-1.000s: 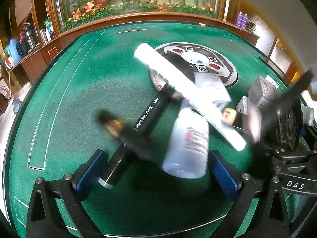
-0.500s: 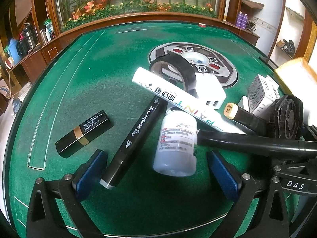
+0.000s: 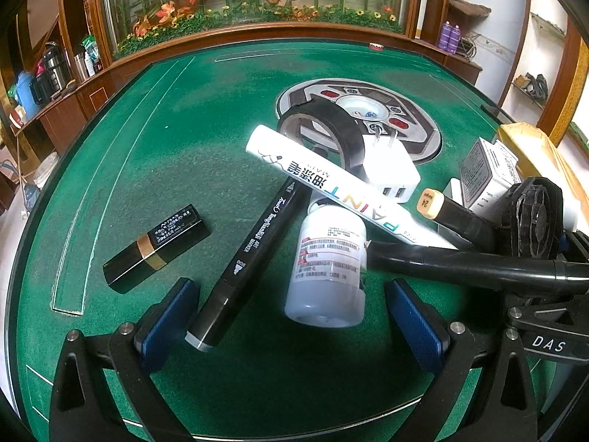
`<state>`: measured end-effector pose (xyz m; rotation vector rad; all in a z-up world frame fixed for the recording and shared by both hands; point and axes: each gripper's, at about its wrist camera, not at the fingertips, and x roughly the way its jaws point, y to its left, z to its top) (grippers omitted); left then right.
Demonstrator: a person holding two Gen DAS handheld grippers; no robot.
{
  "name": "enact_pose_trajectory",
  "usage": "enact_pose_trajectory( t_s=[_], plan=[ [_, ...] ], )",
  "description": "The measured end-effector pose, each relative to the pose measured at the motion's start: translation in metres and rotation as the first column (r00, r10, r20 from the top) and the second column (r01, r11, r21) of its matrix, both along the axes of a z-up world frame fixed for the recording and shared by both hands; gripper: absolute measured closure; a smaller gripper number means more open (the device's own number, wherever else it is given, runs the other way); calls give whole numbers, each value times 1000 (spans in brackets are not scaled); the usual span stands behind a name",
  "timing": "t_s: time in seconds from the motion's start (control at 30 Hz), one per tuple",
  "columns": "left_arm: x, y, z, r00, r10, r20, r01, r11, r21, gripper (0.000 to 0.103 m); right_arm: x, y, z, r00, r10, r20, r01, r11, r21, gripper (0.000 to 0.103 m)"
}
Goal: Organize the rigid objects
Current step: 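Grasp the black lipstick tube with the left tool while the right tool approaches the yellow tape roll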
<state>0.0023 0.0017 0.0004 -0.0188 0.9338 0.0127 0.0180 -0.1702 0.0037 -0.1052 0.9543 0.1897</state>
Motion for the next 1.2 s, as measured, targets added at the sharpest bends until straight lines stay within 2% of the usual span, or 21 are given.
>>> enact_pose_trajectory(
  t_s=[0.37,0.7,0.83,0.97,1.07,1.2],
  plan=[
    [-4,-3,0,1000,3,-2,-3,1000,1,0,-1,3,0,999,-45,0,45,999,-2,0],
    [-6,-3,0,1000,-10,-15,10,1000,-3,1,-1,5,0,1000,-29,-4,29,1000,-1,0],
    [-13,6,3,999,-43,-27,41,997,-61,1,-12,3,4,996,49,-71,-48,999,14,0],
    [-25,14,8,994,-102,-39,96,986,-133,1,-32,0,9,992,114,-57,-114,993,13,0],
    [-42,30,15,992,-128,-8,124,973,-192,1,-50,-1,14,987,159,-38,-159,987,9,0],
    [-60,67,28,992,-124,39,129,966,-225,3,-78,-4,29,969,248,18,-248,968,42,9]
  ],
)
